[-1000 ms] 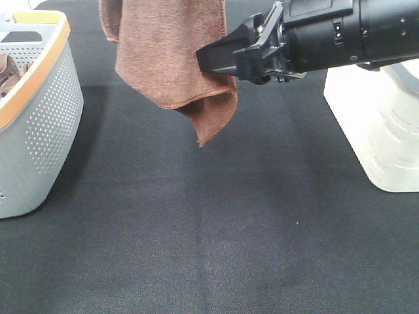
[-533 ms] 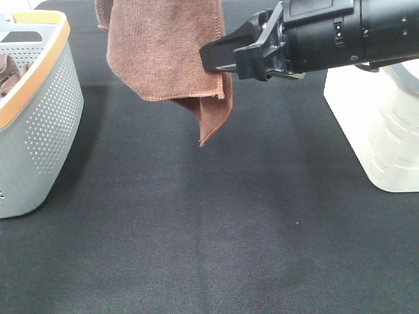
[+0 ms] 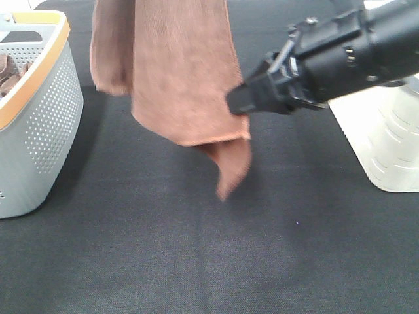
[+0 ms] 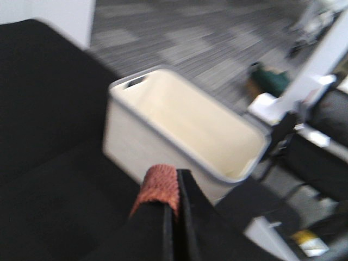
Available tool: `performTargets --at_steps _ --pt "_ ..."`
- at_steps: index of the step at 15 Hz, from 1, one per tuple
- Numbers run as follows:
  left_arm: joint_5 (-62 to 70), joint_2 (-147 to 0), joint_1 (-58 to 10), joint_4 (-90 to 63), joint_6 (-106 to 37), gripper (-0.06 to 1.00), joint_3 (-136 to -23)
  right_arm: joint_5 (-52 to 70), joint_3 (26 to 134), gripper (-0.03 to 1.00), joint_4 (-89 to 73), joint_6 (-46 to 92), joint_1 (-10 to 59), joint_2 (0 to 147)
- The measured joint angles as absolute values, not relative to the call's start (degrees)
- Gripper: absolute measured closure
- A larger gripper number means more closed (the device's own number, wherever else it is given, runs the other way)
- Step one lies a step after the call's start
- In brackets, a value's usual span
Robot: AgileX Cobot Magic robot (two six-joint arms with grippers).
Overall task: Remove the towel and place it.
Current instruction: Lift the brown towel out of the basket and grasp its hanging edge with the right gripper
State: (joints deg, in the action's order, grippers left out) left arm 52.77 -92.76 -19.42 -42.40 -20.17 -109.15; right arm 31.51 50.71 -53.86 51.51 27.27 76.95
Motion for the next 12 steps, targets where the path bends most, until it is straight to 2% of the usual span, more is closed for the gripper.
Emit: performTargets --at_steps 6,9,12 --pt "57.9 -92.8 -19.4 -29.0 -15.7 0.94 -109.1 34.7 51.5 0.97 -36.4 32.3 27.3 70.6" --pt "61.4 -92.8 -19.4 -25.8 -15.6 0.94 -109.1 43.5 58.2 0.97 -23.9 21.1 27.3 70.3" --pt "61.9 -92.8 -19.4 -24.2 -15.5 0.94 -109.1 46.7 62.6 0.97 -21.8 18.6 27.3 70.3"
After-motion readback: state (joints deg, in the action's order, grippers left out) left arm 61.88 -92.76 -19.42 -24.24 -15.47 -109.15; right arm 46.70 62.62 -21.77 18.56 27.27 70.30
